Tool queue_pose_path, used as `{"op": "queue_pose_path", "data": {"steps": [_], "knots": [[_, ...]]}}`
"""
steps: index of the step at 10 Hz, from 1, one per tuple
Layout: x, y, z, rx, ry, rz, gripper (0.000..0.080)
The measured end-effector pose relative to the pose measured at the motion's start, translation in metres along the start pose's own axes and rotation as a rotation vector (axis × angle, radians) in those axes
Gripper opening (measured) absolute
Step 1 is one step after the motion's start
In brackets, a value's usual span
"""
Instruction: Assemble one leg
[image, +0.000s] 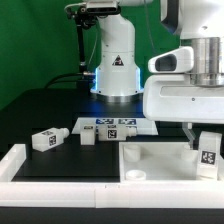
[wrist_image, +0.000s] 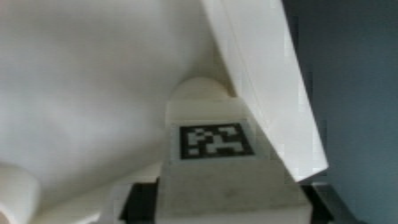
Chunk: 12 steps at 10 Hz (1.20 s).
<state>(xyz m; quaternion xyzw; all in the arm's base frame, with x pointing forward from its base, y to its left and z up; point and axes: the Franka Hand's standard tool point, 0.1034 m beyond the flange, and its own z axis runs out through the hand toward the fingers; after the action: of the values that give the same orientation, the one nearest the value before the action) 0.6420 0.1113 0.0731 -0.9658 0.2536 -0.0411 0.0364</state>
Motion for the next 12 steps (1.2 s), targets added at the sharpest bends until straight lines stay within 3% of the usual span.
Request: {"op": "queue_pose_path", "data": {"steps": [2, 4, 6, 7, 8, 9, 10, 11, 12], "knots": [[-0.001, 0.0009, 0.0008, -0.008, 0.011, 0.307, 0.0289], [0.004, 0.006, 0.0003, 0.029, -0.063, 0.673, 0.0289], [0.0014, 0.0043, 0.0004, 0.027, -0.086, 0.843, 0.0289], [0.0016, 0.0047, 0.0008, 0.028, -0.085, 0.819, 0.0289], [0.0003, 0.0038, 0.0013, 0.028, -0.082, 0.77, 0.0369], [-0.0047, -0.0001, 0.0025, 0.023, -0.078, 0.662, 0.0369], [-0.0047, -0.0015, 0.0018, 0.031, -0.073, 0.471, 0.0551], [-0.0035, -0.0013, 0.0012, 0.04, -0.069, 0.26, 0.0629], [-0.0021, 0.0004, 0.0018, 0.046, -0.068, 0.131, 0.0643]]}}
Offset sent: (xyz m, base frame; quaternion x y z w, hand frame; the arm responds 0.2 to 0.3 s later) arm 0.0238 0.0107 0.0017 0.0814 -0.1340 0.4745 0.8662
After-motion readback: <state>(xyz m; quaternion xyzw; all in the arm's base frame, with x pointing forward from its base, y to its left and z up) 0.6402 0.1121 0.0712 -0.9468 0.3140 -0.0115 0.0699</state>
